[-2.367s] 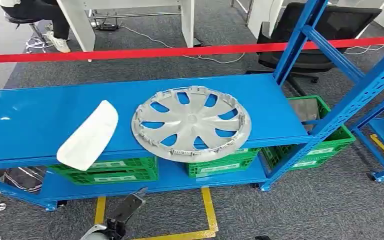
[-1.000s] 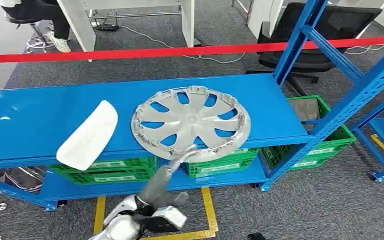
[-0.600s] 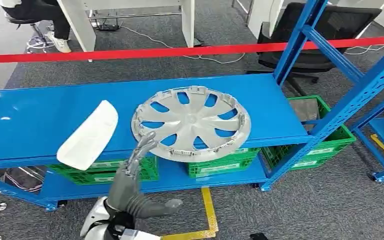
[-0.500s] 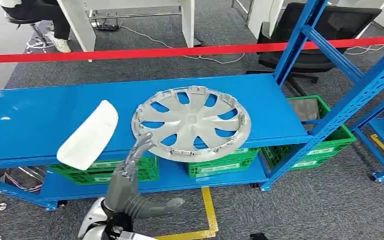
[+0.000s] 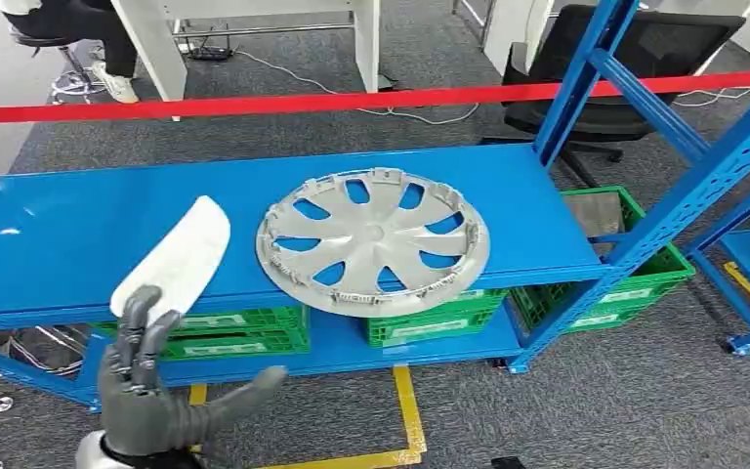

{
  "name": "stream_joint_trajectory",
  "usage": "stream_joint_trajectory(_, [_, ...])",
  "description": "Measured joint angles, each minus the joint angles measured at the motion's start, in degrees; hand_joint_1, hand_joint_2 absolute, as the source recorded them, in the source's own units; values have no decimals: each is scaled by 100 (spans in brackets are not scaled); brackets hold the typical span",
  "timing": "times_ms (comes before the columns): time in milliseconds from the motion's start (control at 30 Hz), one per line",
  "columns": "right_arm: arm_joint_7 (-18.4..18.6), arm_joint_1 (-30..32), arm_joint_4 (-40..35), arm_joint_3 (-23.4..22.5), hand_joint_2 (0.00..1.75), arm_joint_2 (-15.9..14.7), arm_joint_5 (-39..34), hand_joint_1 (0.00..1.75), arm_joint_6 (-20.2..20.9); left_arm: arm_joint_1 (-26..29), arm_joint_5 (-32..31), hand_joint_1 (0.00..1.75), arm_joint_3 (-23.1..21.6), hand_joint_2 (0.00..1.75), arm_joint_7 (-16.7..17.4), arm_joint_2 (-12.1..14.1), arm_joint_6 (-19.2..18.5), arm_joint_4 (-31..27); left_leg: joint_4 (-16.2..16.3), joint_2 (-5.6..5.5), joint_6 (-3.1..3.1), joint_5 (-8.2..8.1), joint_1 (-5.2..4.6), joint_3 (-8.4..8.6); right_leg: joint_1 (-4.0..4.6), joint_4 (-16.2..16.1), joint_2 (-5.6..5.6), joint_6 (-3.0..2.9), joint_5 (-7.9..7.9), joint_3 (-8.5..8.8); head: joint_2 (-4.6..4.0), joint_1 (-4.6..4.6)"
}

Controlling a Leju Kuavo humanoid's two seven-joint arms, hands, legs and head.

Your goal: Take the parts from the cabinet and place them on the table.

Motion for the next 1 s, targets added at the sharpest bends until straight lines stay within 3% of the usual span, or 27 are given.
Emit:
stream_joint_trajectory(67, [-7, 10, 0, -7, 0, 9, -44, 0, -9, 188, -22, 0, 348, 175, 24, -98, 2, 9, 0, 0, 0, 0, 0, 0, 0, 0, -1, 0, 0, -3, 0, 0])
stream_joint_trajectory(167, [-9, 19, 0, -9, 0, 20, -57, 0, 184, 324, -13, 0, 655, 175, 320, -116, 11, 153, 0, 0, 0, 0, -1, 1, -1, 0, 0, 0, 0, -4, 0, -2])
stream_joint_trajectory(267, [-26, 31, 26, -9, 0, -15, -74, 0, 418, 385, 598, 0, 732, 175, 678, -98, -22, 464, 0, 0, 0, 0, -1, 1, -1, 0, -1, 0, 0, -2, 0, 0])
stream_joint_trajectory(400, [-28, 41, 55, -9, 0, -22, -140, 0, 455, 410, 2262, 0, 894, 175, 599, -63, -698, 914, 0, 0, 0, 0, -1, 0, -1, 0, 0, 0, 1, 0, 0, 2])
stream_joint_trajectory(500, [-28, 53, 59, -9, 0, -22, -181, 0, 446, 424, 3055, 0, 1166, 175, 342, -115, -1476, 1264, 0, 0, 0, 0, -1, 0, -1, 0, 0, 0, 1, -1, 0, 0])
stream_joint_trajectory(567, [-33, 56, 59, -9, 0, -22, -197, 0, 448, 422, 3172, 0, 1375, 175, 234, -192, -1806, 1506, 0, 0, 0, 0, -1, -1, -1, 0, 0, 0, 0, -1, 0, 0])
stream_joint_trajectory(667, [-35, 60, 66, -9, 0, -22, -199, 0, 452, 423, 3165, 0, 1636, 175, 184, -268, -2000, 1792, 0, 0, 0, 0, -1, -1, -1, 0, 0, 0, 0, -3, 0, 0])
stream_joint_trajectory(1000, [-42, 58, 83, -9, 0, -31, -151, 0, 474, 336, 2907, 0, 1853, 175, 138, -382, -1993, 2173, 0, 0, 0, 0, -1, 0, -1, 0, 0, 0, 1, -2, 0, 0])
